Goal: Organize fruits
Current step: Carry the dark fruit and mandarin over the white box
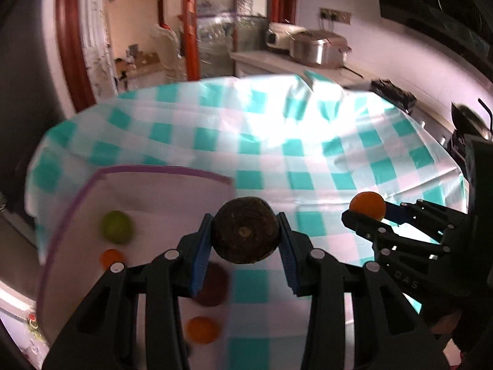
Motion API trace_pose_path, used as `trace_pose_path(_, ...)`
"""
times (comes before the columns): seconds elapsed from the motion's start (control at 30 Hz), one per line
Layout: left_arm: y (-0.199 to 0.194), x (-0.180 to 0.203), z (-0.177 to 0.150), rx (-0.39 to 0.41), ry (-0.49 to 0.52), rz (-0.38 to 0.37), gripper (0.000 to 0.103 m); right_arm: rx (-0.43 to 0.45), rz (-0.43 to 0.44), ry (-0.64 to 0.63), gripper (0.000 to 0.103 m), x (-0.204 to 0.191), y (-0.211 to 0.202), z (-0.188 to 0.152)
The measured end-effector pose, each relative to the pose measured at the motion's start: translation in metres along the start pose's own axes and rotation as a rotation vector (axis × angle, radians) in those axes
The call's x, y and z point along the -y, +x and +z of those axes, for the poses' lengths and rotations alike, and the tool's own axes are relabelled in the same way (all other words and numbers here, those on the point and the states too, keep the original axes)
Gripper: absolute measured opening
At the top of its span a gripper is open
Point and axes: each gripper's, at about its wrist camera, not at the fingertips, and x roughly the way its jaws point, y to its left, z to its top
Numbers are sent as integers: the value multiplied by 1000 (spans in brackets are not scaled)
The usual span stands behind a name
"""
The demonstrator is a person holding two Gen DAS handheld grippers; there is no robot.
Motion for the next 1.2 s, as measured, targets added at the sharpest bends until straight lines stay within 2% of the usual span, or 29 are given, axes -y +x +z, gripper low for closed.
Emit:
trace_pose_path(0.23,-54,-61,-17,67,-55,89,41,41,79,-140,37,-84,-16,14)
trace_pose_path(0.47,-87,-102,-34,108,-97,146,41,65,112,-220,37,-131,-22,25)
trace_pose_path(0.7,-98,-130,-47,115,-158,184,41,49,145,-318,37,-167,-18,26)
trace_pose_path(1.0,-74,-153,-71,43,-240,209,41,-78,160,-402,37,-181,17,11)
trace_pose_path(1.2,-33,-159,-90,-86,-292,218,42,-245,148,-414,37,-186,67,2)
